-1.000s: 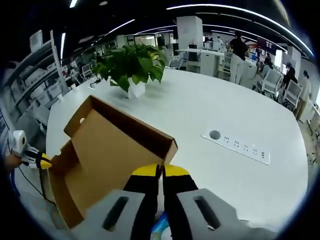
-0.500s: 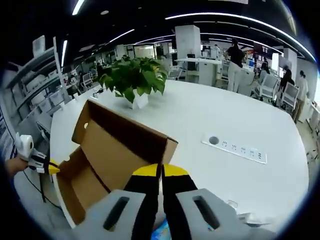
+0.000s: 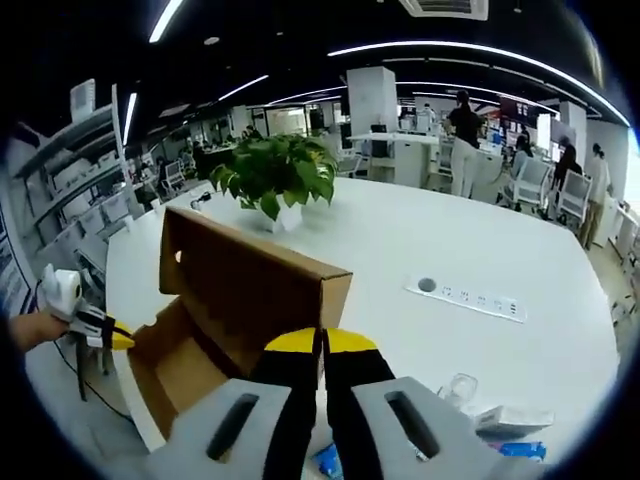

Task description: Operate the shoe box by opening the lid, removing the specified soft item, and placing it in the target area until the item is outside and the box remains undamaged.

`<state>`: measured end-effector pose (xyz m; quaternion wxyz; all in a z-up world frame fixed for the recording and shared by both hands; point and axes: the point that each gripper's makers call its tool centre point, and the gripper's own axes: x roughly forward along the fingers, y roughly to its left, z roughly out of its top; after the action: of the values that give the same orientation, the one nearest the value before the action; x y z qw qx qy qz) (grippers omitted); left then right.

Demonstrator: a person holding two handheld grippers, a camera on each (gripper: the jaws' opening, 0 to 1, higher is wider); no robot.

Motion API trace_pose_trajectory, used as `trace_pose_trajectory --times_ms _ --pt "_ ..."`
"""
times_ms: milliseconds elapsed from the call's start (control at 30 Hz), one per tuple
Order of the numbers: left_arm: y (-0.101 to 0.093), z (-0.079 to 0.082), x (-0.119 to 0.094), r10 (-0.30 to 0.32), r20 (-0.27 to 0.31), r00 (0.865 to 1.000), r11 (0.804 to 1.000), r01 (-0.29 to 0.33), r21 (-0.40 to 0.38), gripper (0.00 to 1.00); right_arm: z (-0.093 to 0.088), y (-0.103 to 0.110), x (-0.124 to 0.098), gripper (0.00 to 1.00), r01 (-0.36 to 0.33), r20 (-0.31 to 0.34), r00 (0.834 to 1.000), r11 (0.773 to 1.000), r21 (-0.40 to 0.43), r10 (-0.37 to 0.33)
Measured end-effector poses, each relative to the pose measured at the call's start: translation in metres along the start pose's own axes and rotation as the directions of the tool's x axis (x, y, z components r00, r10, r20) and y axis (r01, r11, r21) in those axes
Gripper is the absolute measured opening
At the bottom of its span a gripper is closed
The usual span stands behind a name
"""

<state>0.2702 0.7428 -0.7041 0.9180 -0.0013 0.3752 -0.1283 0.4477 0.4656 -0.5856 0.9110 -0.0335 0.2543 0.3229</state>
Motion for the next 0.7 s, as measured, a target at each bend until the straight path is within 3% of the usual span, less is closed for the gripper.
trace_pose_trajectory --times_ms 333,600,700 --pt "0.001 0.000 0.000 0.004 -0.001 1.000 1.000 -0.004 0.014 0.07 -0.008 0.018 -0.022 0.00 0.024 0.054 0.998 0.998 -0.057 -0.021" --pt "0.001 0.001 -0.002 0.013 0.013 1.000 0.999 -0.014 0.039 0.07 -0.014 0.027 -0.033 0.01 0.030 0.085 0.996 0.998 -0.052 -0.025" --pt "0.001 0.002 -0.003 0.019 0.029 0.999 0.999 -0.020 0.029 0.12 -0.017 0.030 -0.036 0.01 0.036 0.095 0.995 0.998 -0.061 -0.030"
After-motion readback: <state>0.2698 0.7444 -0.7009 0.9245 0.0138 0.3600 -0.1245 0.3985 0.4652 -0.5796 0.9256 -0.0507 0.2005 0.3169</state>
